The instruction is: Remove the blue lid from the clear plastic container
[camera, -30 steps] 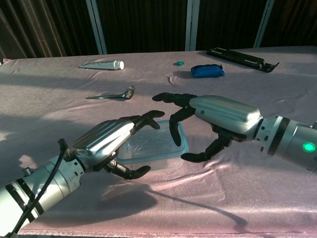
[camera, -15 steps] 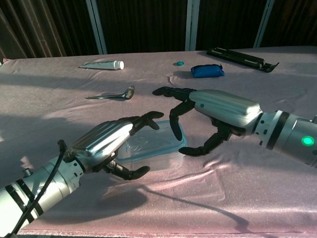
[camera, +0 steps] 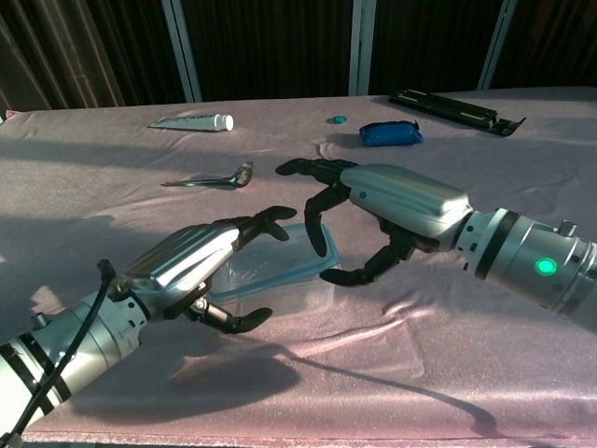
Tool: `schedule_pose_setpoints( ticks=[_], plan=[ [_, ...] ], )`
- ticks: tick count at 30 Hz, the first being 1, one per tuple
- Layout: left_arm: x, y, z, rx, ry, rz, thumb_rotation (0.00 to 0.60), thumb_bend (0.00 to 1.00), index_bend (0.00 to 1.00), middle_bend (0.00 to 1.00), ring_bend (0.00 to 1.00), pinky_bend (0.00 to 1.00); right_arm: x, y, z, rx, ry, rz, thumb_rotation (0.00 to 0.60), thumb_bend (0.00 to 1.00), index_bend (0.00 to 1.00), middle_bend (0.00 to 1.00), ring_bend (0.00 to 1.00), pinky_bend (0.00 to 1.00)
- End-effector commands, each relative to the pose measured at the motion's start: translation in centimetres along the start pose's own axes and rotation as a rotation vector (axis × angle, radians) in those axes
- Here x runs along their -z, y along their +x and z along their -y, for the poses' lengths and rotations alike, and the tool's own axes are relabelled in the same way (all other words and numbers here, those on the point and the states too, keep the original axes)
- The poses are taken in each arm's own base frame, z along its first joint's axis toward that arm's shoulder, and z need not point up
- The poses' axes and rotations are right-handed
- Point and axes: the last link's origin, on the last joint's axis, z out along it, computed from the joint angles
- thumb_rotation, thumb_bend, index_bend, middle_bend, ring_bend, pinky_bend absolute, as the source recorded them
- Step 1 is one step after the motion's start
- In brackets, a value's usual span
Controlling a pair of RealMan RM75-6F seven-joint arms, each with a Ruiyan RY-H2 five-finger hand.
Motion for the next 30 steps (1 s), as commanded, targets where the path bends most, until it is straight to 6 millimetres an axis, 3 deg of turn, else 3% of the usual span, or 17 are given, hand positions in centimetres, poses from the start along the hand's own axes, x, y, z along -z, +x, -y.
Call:
schedule_pose_setpoints(
  ticks=[1,11,16,21,24,30],
  plan=[
    [0.0,0.1,0.1,0.002,0.002,-0.001,0.6,0.37,0.0,0.56,0.53,0.55,-0.1,0.0,-0.1,-0.001,-0.003,-0.012,0.6,0.5,0.71,0.16,0.01,0.0],
    [0.0,0.1,0.1,0.002,0.0,-0.002,0.6,0.37,0.0,0.56,0.53,0.55,-1.1,-0.3,0.1,0.0,-0.014,-0.018,0.6,0.51,0.73,0.17,0.03,0.01],
    [0.1,0.3,-0.1,0.01,-0.014,-0.014,0.6,0.37,0.0,0.56,0.53,0.54,-1.7,-0.8,0.7,0.012,-0.008,-0.02,0.6,0.63,0.76,0.2,0.04,0.03],
    [0.2,0.6,-0.5,0.04,-0.051,-0.035,0.6,0.37,0.0,0.52,0.43,0.42,-1.8,-0.9,0.9,0.017,-0.008,-0.022,0.6,0.72,0.78,0.22,0.07,0.05],
    [0.3,0.7,-0.7,0.05,-0.084,-0.049,0.6,0.37,0.0,0.45,0.32,0.29,-1.7,-0.9,0.8,0.022,-0.01,-0.021,0.6,0.77,0.79,0.22,0.07,0.05],
    [0.4,1.2,-0.5,0.066,-0.132,-0.079,0.6,0.37,0.0,0.31,0.18,0.16,-1.6,-0.6,0.8,0.053,-0.002,-0.036,0.6,0.83,0.8,0.23,0.07,0.05]
  ],
)
